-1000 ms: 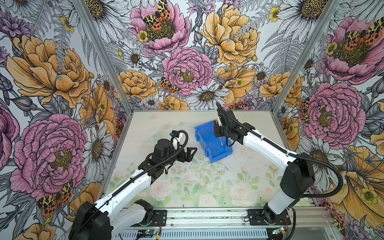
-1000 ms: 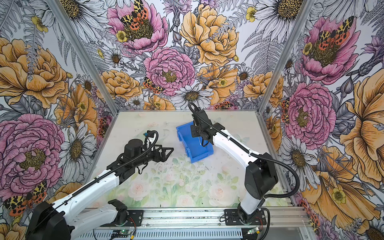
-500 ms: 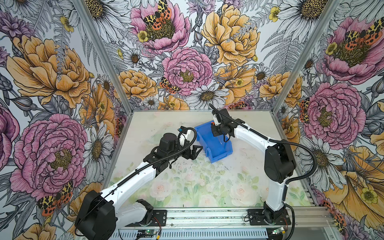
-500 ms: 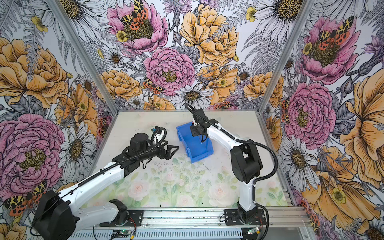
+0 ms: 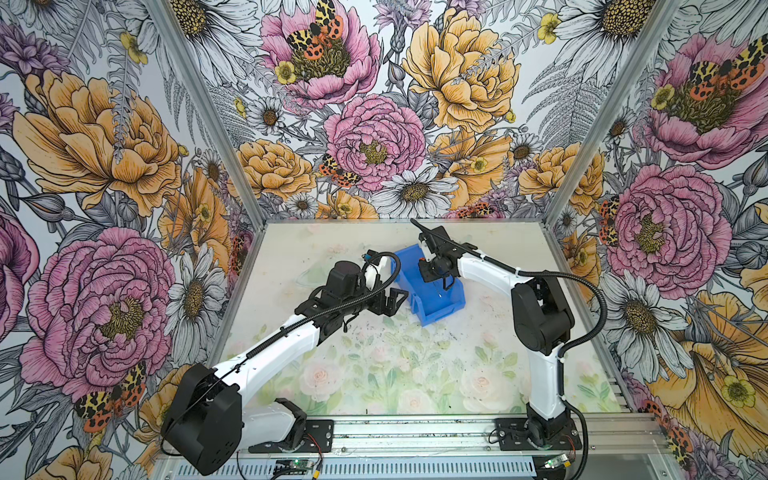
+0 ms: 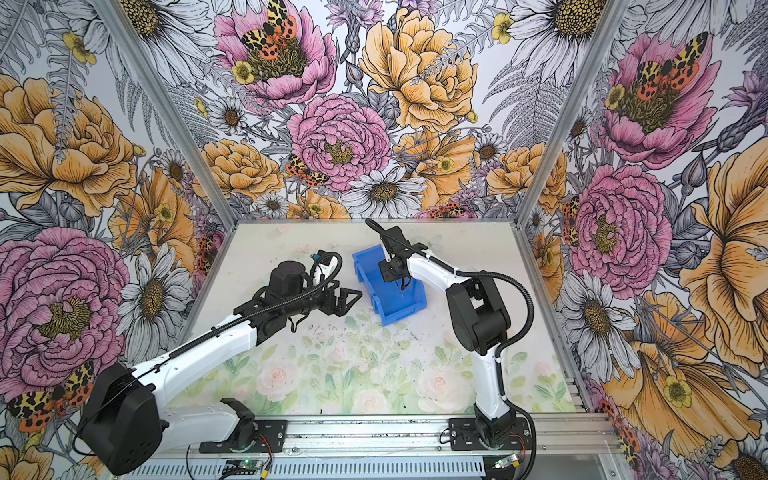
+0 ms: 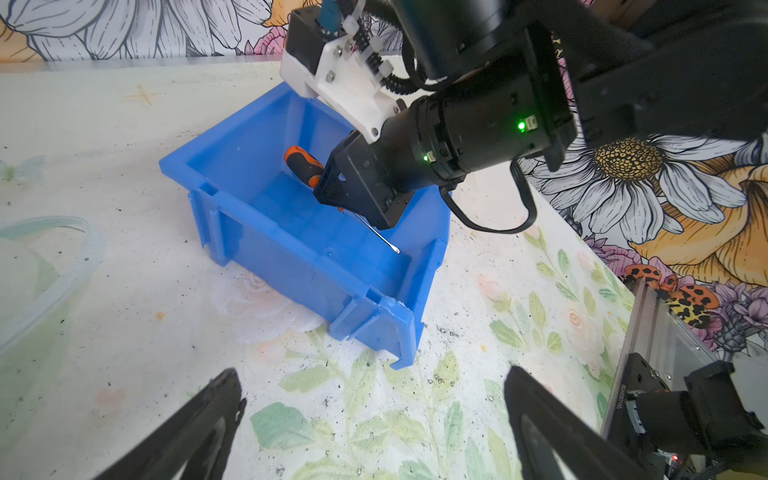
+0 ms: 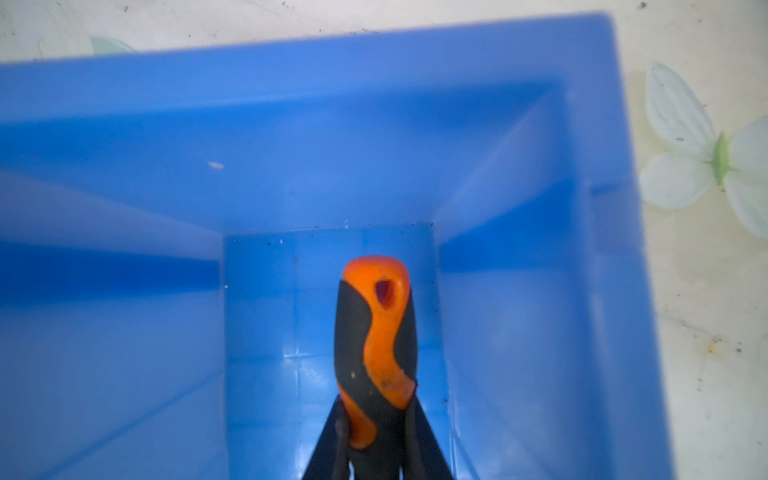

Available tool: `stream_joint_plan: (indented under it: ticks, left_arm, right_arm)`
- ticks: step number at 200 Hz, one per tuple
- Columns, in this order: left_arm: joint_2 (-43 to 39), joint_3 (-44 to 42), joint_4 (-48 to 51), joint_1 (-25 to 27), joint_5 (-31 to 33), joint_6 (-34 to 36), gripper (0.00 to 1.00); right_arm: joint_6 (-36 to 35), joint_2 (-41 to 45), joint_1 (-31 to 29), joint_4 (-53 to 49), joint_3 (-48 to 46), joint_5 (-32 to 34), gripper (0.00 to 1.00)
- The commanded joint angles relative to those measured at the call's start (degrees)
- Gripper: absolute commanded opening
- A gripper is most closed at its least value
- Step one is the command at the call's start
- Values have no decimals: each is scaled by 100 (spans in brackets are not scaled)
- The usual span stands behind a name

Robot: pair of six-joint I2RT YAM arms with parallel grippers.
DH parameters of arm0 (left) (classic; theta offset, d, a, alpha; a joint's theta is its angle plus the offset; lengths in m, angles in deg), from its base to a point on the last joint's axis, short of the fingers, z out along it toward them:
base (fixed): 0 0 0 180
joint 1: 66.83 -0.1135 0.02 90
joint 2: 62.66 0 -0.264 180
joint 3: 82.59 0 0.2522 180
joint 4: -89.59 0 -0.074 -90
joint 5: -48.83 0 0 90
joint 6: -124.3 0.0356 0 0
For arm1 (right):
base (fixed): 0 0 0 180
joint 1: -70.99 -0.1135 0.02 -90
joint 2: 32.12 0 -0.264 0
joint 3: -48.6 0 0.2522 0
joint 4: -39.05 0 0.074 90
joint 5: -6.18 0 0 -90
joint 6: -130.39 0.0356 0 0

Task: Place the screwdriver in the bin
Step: 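Lower the screwdriver into the blue bin with the right gripper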

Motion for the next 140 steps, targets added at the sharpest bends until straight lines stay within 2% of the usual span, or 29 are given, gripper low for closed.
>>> stream_joint_plan:
  ticks: [1, 63, 140]
  left_arm:
    - [-144, 85, 113, 46, 155, 154, 99]
    - [-588, -119, 397, 5, 432, 241, 99]
    - [-804, -232, 469, -85, 451, 246, 99]
  right_arm:
    - [-55, -214, -72, 36, 138, 86, 0]
    - [-74, -509, -218, 124, 126, 193, 0]
    - [46, -672, -284, 208, -44, 307, 0]
